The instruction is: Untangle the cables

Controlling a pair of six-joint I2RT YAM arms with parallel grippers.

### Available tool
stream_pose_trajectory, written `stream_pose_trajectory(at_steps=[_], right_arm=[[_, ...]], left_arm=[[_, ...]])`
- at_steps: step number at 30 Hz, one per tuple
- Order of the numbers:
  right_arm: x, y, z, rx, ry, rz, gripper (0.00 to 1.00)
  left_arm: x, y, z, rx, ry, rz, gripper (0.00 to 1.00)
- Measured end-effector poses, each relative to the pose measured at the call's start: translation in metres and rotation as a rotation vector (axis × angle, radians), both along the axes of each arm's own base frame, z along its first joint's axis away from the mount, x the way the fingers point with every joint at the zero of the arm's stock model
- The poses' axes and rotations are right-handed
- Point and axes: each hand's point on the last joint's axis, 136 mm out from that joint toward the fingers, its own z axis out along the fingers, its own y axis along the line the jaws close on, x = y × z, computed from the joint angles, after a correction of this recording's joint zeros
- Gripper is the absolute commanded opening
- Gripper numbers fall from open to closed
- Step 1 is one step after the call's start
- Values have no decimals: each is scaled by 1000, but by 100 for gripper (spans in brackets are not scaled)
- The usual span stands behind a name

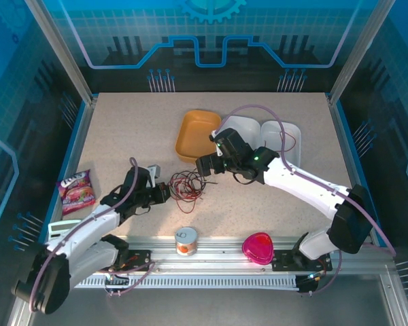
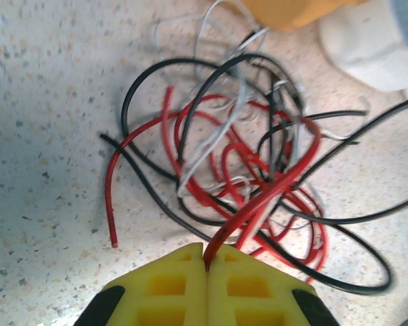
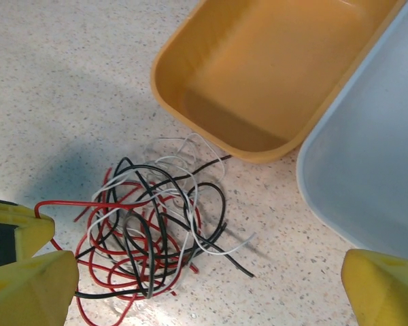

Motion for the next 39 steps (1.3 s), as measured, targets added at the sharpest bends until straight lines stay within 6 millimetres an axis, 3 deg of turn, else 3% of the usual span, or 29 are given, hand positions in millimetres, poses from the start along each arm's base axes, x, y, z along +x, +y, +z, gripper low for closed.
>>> stream_pose_trajectory(at_steps=[8, 11, 17, 22, 29, 31, 37, 38, 39], right_arm=[[-5, 23, 5, 87, -15, 108, 99], [-10, 35, 6, 122, -38, 194, 87], [-18, 53, 10, 169, -98, 328, 77], [-20, 65, 21, 176, -181, 398, 75], [-24, 80, 12, 109, -231, 440, 68], [-21, 81, 9, 93, -239, 437, 59], [-16, 83, 16, 87, -269, 436, 6], [-15, 83, 17, 88, -275, 435, 0], [-15, 83, 18, 92, -274, 429, 0]], left_arm=[[7, -5, 86, -17, -254, -70, 0], [8, -10, 105, -16, -317, -116, 0], [14, -18, 129, 9, -390, -189, 0], [16, -24, 148, 11, -443, -234, 0], [9, -30, 148, -2, -440, -290, 0], [7, -32, 148, -8, -437, -303, 0], [5, -34, 149, -8, -443, -325, 0], [5, -34, 149, -9, -444, -325, 1], [5, -34, 149, -9, -444, -324, 2]])
